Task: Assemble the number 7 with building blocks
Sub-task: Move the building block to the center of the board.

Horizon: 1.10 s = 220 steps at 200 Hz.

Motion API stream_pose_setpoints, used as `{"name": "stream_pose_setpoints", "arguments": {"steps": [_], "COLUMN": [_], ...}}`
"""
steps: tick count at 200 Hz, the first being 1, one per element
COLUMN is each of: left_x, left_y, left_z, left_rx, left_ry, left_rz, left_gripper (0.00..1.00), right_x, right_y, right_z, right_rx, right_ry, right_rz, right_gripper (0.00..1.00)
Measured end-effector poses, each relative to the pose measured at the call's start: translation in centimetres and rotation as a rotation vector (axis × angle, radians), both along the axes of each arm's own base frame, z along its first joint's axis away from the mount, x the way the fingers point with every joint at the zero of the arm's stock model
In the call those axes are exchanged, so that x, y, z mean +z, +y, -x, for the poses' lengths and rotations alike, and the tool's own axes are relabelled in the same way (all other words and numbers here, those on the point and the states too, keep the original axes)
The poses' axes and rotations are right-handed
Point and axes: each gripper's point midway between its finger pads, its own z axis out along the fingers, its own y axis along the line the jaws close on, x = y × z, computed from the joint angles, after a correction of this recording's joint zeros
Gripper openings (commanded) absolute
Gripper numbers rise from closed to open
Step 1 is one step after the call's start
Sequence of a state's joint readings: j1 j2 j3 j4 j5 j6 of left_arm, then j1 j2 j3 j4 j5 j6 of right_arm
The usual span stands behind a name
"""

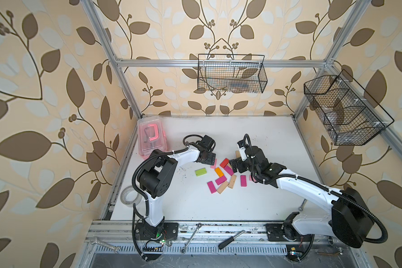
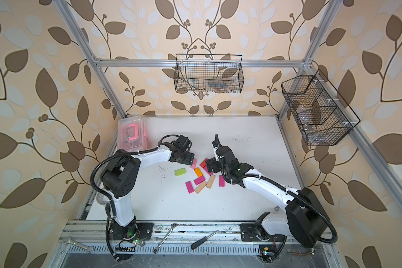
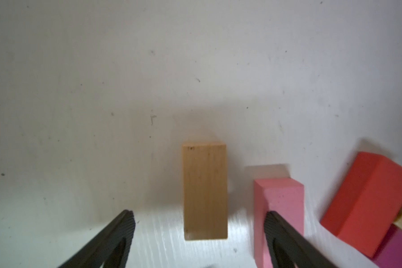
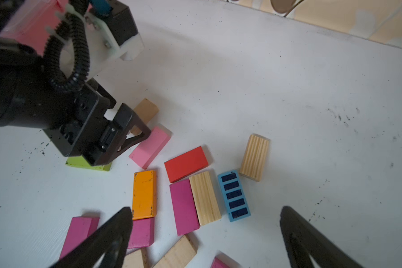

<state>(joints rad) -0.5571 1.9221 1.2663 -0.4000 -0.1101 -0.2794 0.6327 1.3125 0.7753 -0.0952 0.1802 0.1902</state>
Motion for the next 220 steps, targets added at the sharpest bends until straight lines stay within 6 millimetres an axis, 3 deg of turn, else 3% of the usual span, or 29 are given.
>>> {"name": "stream_pose_setpoints", "arguments": {"steps": [55,104,153,210,220], "left_x": [0.1,-0.8,-1.5,-1.4,-1.4], "left_y": [-0.7,0.8,1.8,2.2,2.5], "left_z": [-1.5,-1.0,-0.7,-1.1,-1.5], "left_rx": [-0.019,-0.004,-0.007,-0.105,-0.125], "left_ry": [0.009,0.043,0.069,0.066,0.066], "left_rz": [-0.031,-0.065,-0.066,-0.120,-0.137], "left_gripper": [0.71,0.65,0.50,0.40,0.34], "right_x": [-0.1,0.5,0.3,-0.8,-1.1], "right_y": [-0.2,-2.7,-2.4,-2.7,-3.0], "right_z": [0.2,-0.7,-0.5,-1.0,-1.2], "right_rx": [0.003,-0.044,-0.024,-0.017,-0.020], "right_ry": [0.028,0.030,0.046,0.091,0.104], "right_rz": [-0.048,-0.099,-0.115,-0.144,-0.154], "right_gripper": [1.00,1.00,1.00,1.00,1.00]}}
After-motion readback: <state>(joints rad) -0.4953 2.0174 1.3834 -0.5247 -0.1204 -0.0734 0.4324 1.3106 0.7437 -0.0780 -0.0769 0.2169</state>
